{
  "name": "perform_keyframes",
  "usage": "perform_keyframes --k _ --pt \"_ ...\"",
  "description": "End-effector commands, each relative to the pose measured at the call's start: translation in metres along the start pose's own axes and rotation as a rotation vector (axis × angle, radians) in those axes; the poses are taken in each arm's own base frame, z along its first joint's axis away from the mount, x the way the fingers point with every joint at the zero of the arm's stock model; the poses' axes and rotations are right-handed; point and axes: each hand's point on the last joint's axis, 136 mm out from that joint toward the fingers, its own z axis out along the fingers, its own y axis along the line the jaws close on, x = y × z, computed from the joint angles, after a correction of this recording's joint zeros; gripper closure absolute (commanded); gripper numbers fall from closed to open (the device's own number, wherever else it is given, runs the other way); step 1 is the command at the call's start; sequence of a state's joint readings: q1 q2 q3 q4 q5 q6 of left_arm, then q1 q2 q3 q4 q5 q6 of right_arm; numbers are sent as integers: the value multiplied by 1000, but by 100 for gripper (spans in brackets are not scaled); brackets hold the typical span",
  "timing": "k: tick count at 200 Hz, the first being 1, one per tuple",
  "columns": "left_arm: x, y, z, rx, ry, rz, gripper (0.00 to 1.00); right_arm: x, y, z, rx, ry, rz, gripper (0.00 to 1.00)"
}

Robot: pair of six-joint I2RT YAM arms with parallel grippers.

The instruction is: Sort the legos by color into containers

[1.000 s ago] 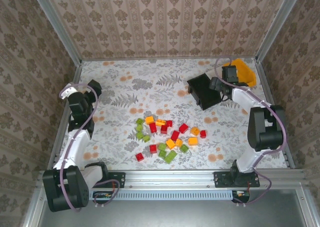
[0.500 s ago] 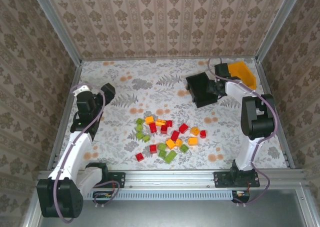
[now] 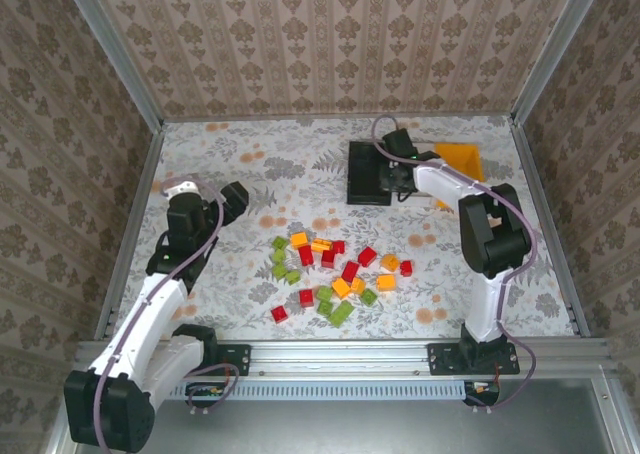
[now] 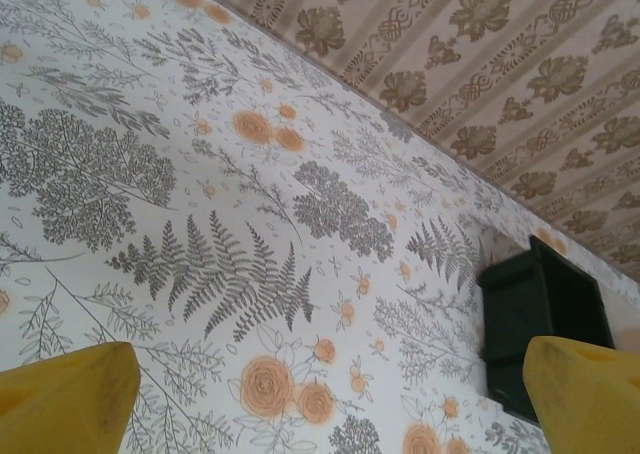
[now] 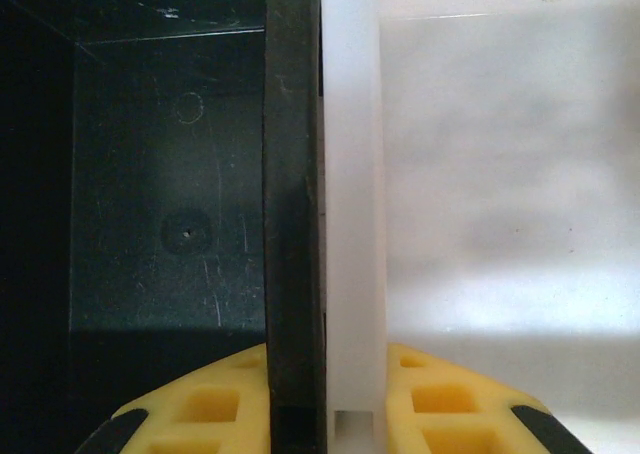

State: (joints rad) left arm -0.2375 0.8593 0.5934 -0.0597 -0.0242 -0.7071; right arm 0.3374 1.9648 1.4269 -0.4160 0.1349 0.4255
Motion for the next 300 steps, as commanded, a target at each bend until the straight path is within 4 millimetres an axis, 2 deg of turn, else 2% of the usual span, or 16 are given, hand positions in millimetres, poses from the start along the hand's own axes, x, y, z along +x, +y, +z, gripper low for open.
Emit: perform_keyframes --k 1,42,65,80,110,156,203,239,261,284,300 --pt "10 7 -7 -25 9 21 0 26 53 -1 -43 55 4 100" --pt "14 9 -19 -33 17 10 0 50 106 -11 -36 40 30 100" --pt "13 8 -25 -23 9 10 0 51 134 -20 -29 -5 1 100" --pt "13 9 -29 -21 1 13 0 59 147 -24 -31 9 -4 100" --pt "15 13 -33 -33 -1 15 0 60 173 -29 -37 0 -30 100" --pt "17 16 -36 -41 1 24 0 62 197 -26 -49 15 -66 100" --pt "15 16 -38 -41 -5 34 0 75 203 -27 -54 34 -56 100" --pt "15 15 -38 -36 -4 36 0 68 214 -32 -96 21 -28 65" --pt "15 14 -38 -32 -2 36 0 53 218 -47 -123 -29 -10 50" --pt "15 11 -37 -21 6 39 0 33 215 -76 -153 -105 1 41" --pt "16 8 -35 -10 19 39 0 28 206 -96 -162 -135 -2 39"
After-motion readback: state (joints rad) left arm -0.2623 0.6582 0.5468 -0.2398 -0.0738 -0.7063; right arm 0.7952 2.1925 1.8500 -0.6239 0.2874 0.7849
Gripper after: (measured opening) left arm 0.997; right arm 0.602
